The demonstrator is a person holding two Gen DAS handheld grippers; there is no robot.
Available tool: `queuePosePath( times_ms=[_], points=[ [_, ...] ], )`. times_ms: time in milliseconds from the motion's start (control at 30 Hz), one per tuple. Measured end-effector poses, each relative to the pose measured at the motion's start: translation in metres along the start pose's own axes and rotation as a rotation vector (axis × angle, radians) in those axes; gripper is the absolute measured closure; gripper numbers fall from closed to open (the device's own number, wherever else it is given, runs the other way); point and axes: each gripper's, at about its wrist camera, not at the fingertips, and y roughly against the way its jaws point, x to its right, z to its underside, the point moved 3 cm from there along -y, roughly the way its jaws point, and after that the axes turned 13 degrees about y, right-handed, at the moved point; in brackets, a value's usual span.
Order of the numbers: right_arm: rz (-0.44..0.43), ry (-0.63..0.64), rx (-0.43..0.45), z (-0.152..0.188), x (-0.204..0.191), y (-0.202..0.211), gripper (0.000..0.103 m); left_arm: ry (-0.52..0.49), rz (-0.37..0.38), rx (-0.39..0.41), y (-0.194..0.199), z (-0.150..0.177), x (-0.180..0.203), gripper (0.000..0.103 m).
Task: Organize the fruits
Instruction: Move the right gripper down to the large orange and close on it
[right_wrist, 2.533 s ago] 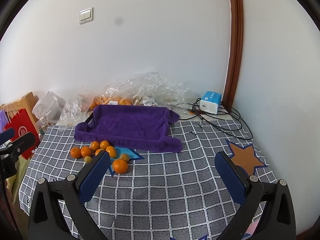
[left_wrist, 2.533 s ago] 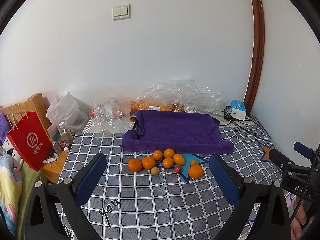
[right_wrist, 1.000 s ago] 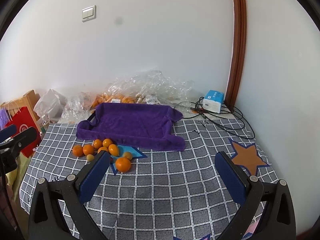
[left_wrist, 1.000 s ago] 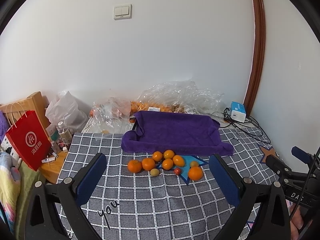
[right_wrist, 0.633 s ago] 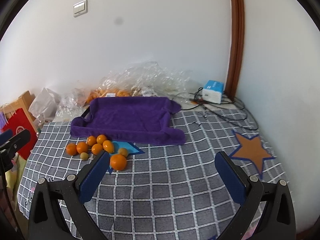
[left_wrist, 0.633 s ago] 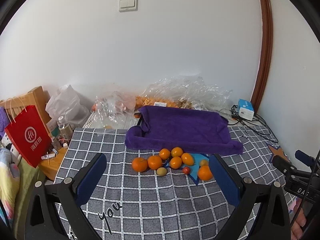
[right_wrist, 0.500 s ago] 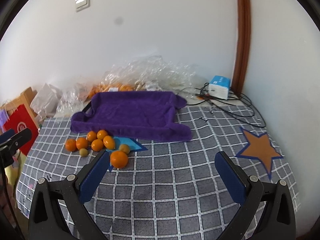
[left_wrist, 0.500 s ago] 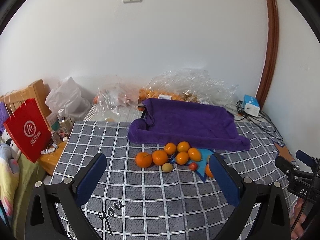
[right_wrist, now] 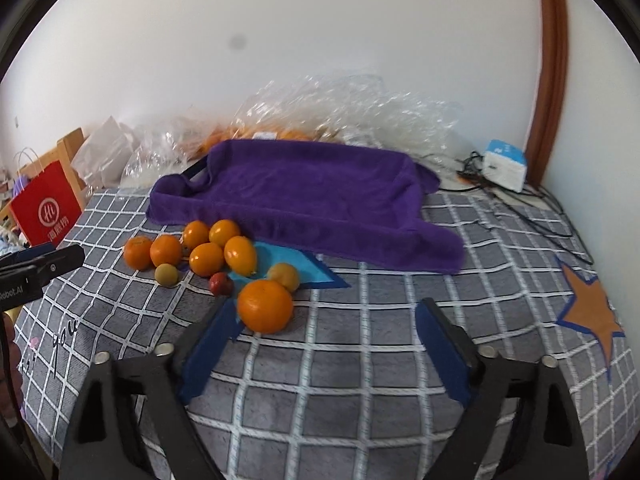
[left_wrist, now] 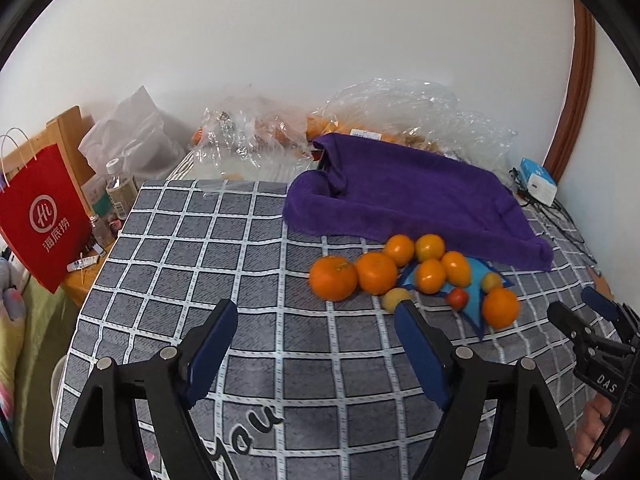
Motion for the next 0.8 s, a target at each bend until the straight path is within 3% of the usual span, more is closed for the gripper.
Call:
queuePosePath(
  times_ms=[233, 467, 533, 667, 800],
  points=[
    [-0.112, -0.012, -0.033, -0.003, -0.022, -0.036, 0.019, 0.024, 0.015, -0.037, -0.019, 0.001, -0.020, 0.023],
    [-0.152, -0.036, -0.129, 0.006, -0.027, -0.072, 0.041, 0.071, 0.042, -0.081, -0.040, 0.002, -0.022, 0.019],
    [-0.157, -0.039, -0.119, 0.006, -0.025, -0.074, 0.043, 0.084, 0.055, -0.092, -0.047, 0.001, -0.018, 0.019],
    [-0.190, -0.009, -0.110, 0.007, -0.024, -0.070, 0.058, 0.081, 0.066, -0.129, -0.067, -0.004, -0.008, 0.019],
    [-0.152, 0.040, -0.073, 0.011, -0.013, -0.054, 0.060, 0.047, 0.039, -0.140, -0.082, -0.006, 0.000, 0.020]
  ],
)
